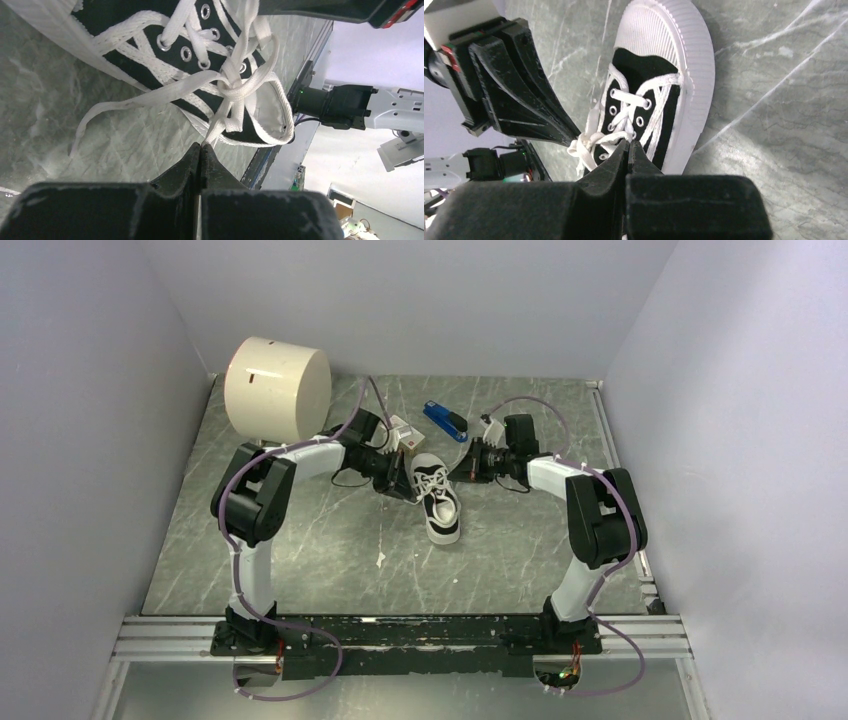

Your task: Tie the shoes

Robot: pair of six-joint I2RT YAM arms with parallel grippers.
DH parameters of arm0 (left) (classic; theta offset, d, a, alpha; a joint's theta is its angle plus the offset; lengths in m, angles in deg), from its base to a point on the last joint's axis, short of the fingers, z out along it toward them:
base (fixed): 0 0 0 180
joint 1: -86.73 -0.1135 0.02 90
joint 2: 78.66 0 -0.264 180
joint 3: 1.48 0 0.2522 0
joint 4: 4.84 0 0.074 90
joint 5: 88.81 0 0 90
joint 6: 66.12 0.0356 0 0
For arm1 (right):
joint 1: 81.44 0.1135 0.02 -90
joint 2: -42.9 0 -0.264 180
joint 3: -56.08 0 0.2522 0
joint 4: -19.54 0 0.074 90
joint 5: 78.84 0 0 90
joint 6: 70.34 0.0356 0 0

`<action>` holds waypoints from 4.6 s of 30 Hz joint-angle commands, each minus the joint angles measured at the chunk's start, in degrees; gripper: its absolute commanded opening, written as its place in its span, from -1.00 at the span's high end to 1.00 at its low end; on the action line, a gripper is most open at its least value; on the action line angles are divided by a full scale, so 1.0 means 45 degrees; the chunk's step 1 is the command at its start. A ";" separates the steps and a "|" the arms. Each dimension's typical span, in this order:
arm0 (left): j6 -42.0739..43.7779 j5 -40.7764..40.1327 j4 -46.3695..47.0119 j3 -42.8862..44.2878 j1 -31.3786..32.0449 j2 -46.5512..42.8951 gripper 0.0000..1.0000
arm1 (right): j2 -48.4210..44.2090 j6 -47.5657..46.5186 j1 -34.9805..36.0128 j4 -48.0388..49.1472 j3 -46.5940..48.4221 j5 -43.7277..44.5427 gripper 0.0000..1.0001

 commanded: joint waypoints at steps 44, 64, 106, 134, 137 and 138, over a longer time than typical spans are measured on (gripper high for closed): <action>0.1776 -0.0236 -0.1571 -0.1966 -0.0668 -0.0955 0.91 | 0.2904 0.1563 -0.0856 0.0809 0.2962 0.0156 1.00; 0.0865 0.0473 -0.0620 -0.1118 -0.0668 -0.0565 0.90 | 0.0526 -0.5977 0.0111 -0.5231 0.3201 -0.1637 0.17; 0.0890 0.0879 -0.0651 -0.0727 -0.0668 -0.0574 0.91 | 0.0181 -0.5424 0.0720 -0.6005 0.2487 -0.1294 1.00; 0.0850 0.0980 -0.0510 -0.0845 -0.0668 -0.0526 0.90 | -0.2485 -0.4530 0.1167 -0.7486 -0.0062 -0.4106 0.83; 0.0808 0.0971 -0.0451 -0.0867 -0.0668 -0.0531 0.91 | -0.2587 -0.4152 0.0877 -0.6813 0.0107 -0.3109 0.50; 0.0789 0.0993 -0.0440 -0.0847 -0.0668 -0.0495 0.90 | -0.2647 -0.3476 0.0681 -0.6050 0.0079 -0.2608 0.38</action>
